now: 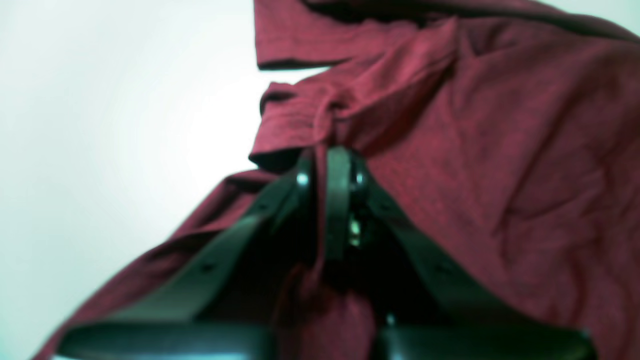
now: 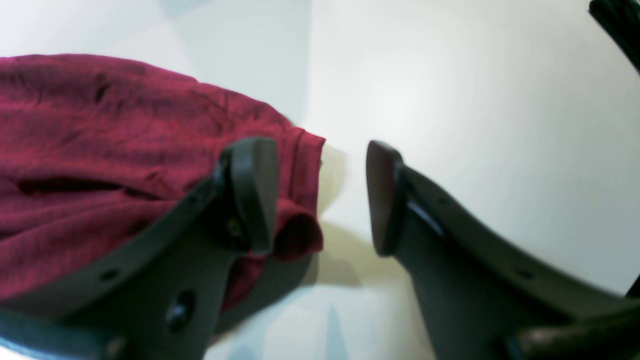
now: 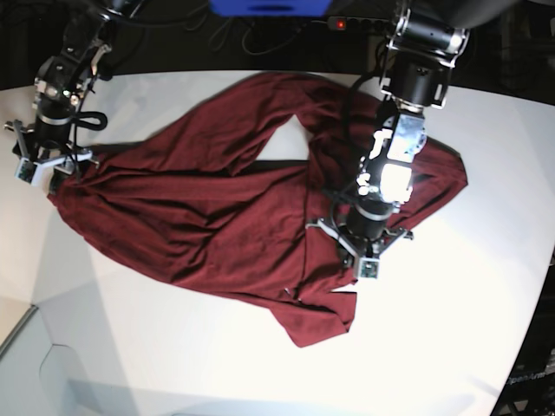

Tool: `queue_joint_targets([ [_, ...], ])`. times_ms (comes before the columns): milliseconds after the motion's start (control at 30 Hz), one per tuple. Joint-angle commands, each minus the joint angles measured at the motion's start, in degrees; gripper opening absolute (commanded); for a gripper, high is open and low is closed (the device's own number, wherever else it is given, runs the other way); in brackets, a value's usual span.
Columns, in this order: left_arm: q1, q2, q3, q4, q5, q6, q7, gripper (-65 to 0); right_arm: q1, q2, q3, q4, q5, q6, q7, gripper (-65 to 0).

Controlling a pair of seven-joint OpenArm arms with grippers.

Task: Layout the t-shirt on the table in an organized manner, then fold the t-shirt properly
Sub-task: 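Drag the held fold away from the right gripper and release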

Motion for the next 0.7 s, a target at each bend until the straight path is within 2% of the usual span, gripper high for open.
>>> queue_joint_targets([
  [0, -1.60, -0.19, -0.21, 2.93, 0.00, 0.21, -1.90, -65.0, 0.45, 0.47, 0.09, 0.89, 0.36, -0.44, 1.59, -35.6],
  [67, -0.63, -0.19, -0.30, 6.01, 0.08, 0.21, -1.81, -65.0, 0.45, 0.47, 0.09, 0.89, 0.36, -0.44, 1.59, -35.6],
  [167, -0.02, -0.28, -3.99, 11.19, 0.52, 0.21, -1.55, -65.0, 0.54, 0.47, 0.09, 0.89, 0.36, -0.44, 1.59, -35.6],
  [333, -2.66, -0.19, -10.32, 11.81, 0.61, -0.05, -1.81, -65.0, 1.16, 0.47, 0.09, 0.89, 0.27, -0.44, 1.59, -35.6],
  [467, -6.70, -2.04, -13.48, 7.77, 0.61, -0.23, -1.81, -65.0, 1.16, 0.47, 0.00, 0.89, 0.27, -0.44, 1.59, -35.6],
  [667, -15.58, -5.46, -13.40, -1.64, 0.61, -0.23, -1.98, -65.0, 1.16, 0.47, -0.09, 0.89, 0.27, -0.44, 1.59, -35.6],
])
